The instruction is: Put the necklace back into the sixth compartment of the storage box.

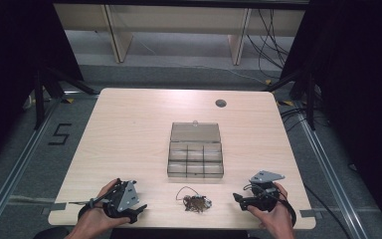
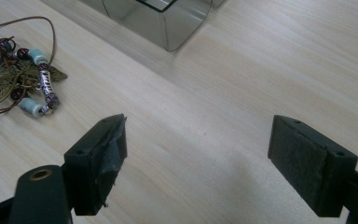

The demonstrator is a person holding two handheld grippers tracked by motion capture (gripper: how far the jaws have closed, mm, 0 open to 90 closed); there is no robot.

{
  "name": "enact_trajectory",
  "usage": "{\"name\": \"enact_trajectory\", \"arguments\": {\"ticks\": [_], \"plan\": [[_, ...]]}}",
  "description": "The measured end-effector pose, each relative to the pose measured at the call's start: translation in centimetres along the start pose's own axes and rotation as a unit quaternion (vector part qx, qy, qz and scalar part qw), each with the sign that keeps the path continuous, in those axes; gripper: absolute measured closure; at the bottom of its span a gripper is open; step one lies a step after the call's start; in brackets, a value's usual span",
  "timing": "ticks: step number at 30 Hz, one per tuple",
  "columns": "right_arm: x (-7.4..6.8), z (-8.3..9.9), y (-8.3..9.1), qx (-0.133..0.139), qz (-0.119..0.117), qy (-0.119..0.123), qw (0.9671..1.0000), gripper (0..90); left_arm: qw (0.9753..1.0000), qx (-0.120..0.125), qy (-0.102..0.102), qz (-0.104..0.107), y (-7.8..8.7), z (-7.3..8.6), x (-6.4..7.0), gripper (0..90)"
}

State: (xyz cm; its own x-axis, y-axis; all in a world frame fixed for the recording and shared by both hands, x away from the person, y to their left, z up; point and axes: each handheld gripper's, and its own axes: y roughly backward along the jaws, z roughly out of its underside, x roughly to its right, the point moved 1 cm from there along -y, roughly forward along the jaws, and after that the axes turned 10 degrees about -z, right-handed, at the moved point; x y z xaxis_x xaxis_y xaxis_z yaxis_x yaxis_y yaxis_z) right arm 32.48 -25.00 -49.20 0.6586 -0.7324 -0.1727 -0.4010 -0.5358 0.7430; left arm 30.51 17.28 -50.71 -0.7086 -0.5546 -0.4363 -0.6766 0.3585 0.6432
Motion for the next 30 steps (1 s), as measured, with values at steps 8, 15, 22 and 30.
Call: {"name": "enact_trajectory", "arguments": {"ticks": [8,15,22,30], "plan": [[-0.6,-0.5,0.1,-0.004,-0.006,0.003,1.0,19.6,1.0,0.003,-0.002,-0.001,0.0,0.0,0.0,19.0],[-2.0,-1.3,0.0,-0.014,-0.018,0.032,0.9992,20.8,1.0,0.004,-0.002,-0.001,0.0,0.0,0.0,19.0],[-4.1,-2.6,-0.5,-0.02,-0.039,0.071,0.9965,23.0,1.0,-0.001,-0.002,0.0,0.0,0.0,0.1,19.0],[-5.4,-3.7,-1.6,-0.033,-0.058,0.106,0.9921,23.5,1.0,0.001,-0.003,-0.003,-0.1,0.0,0.1,19.0]]}}
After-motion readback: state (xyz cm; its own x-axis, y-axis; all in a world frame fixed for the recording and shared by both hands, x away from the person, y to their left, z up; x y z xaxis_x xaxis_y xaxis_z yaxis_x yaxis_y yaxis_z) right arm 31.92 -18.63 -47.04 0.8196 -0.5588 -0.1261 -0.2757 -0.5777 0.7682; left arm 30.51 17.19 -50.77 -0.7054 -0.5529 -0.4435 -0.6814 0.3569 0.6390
